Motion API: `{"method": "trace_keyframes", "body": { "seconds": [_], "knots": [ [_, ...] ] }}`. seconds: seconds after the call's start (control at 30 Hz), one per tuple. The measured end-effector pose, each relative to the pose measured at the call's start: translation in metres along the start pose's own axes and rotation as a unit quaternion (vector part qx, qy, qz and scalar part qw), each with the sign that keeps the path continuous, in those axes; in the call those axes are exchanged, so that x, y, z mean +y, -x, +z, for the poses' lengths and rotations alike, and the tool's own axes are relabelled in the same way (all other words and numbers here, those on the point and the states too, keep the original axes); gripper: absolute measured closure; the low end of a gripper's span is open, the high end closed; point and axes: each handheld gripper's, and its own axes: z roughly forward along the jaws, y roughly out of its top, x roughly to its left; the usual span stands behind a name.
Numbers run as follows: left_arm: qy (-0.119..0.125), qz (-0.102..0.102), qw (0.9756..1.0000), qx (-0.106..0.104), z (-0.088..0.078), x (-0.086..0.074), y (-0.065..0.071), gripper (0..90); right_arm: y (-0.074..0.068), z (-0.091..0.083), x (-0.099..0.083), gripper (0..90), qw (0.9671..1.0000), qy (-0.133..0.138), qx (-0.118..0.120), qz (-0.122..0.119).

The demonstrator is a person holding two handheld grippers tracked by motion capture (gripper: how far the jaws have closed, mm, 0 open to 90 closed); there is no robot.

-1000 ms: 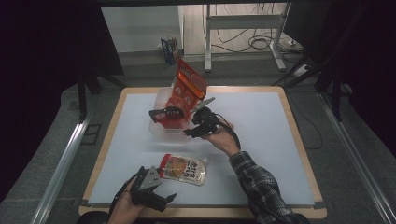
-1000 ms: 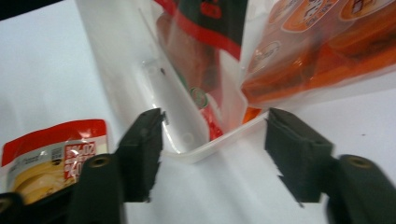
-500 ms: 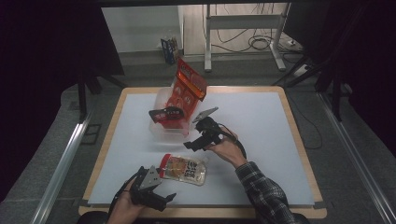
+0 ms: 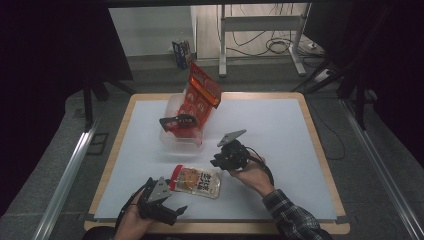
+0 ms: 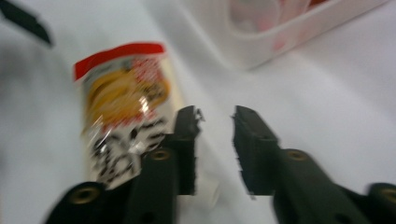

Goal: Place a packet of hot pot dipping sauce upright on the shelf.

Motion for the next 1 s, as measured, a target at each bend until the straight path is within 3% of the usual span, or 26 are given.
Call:
{"method": "trace_keyframes", "body": {
  "seconds": [0.2,0.43,0.57,1.0],
  "knots": [
    [0.001,0.001,1.0000,0.003,0.000,0.000,0.000,1.7,-0.013,-0.012,-0.022,83.1,0.9999,-0.004,0.005,-0.009],
    [0.002,0.000,1.0000,0.007,-0.002,-0.001,-0.003,1.8,-0.020,-0.002,-0.035,88.5,0.9992,-0.040,-0.001,-0.011],
    [0.004,-0.002,0.9999,0.009,-0.003,-0.001,-0.005,1.8,-0.020,0.010,-0.035,88.6,0.9983,-0.055,-0.011,-0.016],
    [0.001,-0.012,0.9999,0.005,-0.002,-0.001,-0.008,2.5,-0.003,0.035,-0.013,88.6,0.9991,-0.020,-0.037,-0.007]
  ]
}}
